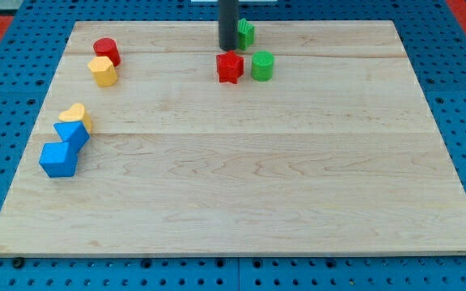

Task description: Go near the yellow hexagon

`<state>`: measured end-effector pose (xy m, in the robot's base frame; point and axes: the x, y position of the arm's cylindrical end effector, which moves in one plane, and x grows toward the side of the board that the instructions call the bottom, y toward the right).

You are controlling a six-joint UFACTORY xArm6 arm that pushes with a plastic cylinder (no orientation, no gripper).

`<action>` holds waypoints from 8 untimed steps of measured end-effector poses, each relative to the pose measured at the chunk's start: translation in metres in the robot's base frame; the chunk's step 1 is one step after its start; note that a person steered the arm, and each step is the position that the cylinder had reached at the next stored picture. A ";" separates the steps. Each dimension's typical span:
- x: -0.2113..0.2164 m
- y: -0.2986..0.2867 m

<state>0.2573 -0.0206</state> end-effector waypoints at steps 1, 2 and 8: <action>0.001 -0.024; 0.002 -0.049; 0.090 -0.127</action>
<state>0.3475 -0.1476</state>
